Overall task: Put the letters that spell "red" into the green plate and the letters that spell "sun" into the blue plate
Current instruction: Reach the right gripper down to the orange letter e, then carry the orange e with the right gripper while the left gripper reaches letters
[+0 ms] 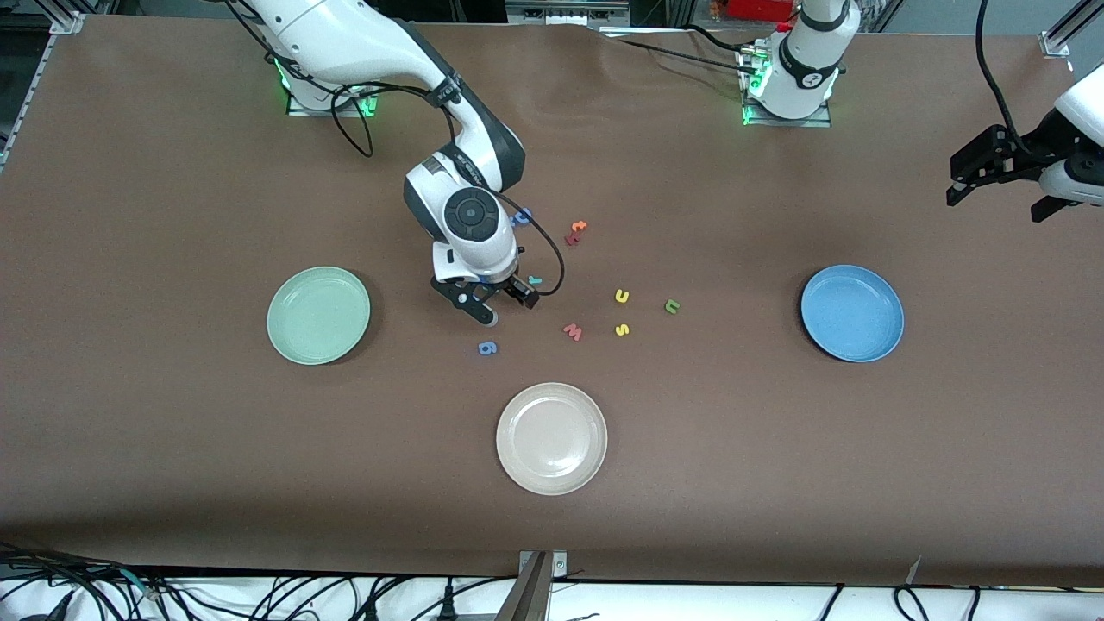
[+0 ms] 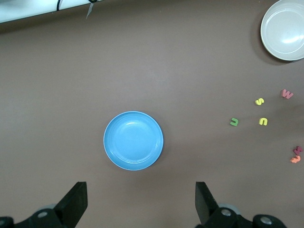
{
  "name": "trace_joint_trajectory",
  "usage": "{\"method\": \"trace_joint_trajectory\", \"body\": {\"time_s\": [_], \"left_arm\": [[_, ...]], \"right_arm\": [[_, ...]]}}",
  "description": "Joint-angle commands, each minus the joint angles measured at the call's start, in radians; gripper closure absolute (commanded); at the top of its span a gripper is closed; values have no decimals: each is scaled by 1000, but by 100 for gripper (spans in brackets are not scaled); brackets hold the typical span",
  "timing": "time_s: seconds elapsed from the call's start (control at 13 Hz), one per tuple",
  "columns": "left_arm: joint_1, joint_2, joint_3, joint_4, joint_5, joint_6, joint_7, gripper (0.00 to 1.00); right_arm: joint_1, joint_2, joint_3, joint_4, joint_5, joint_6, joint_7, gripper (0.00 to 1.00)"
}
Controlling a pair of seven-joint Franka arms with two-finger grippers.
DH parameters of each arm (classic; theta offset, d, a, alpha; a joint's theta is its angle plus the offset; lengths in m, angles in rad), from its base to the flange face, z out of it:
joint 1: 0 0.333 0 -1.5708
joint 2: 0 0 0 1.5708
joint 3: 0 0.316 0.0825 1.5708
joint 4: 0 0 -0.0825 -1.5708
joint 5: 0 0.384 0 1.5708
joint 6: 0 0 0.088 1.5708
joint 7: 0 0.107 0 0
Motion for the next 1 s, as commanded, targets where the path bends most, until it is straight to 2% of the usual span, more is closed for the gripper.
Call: {"method": "trace_joint_trajectory", "body": {"time_s": [0.0, 0.23, 0.31, 0.54, 0.61, 0.92], "left_arm": [[1, 37, -2, 26, 10, -15, -8, 0], [3, 77, -1, 29, 5, -14, 5, 0], [-7, 94, -4, 29, 19, -14, 5, 0], [-8, 128, -5, 19, 8, 0, 11, 0], [-11, 132, -5, 12, 5, 0, 12, 0], [-51, 207, -12, -61, -3, 35, 5, 1]], "right_arm": [[43, 50, -15, 21, -36, 66, 94, 5], [49, 56, -15, 13, -40, 63, 94, 18], [50, 56, -16, 10, -40, 63, 94, 26], [69, 76, -21, 9, -73, 63, 95, 31], [70, 76, -29, 9, -76, 63, 102, 35], [70, 74, -29, 12, -81, 60, 108, 67]]}}
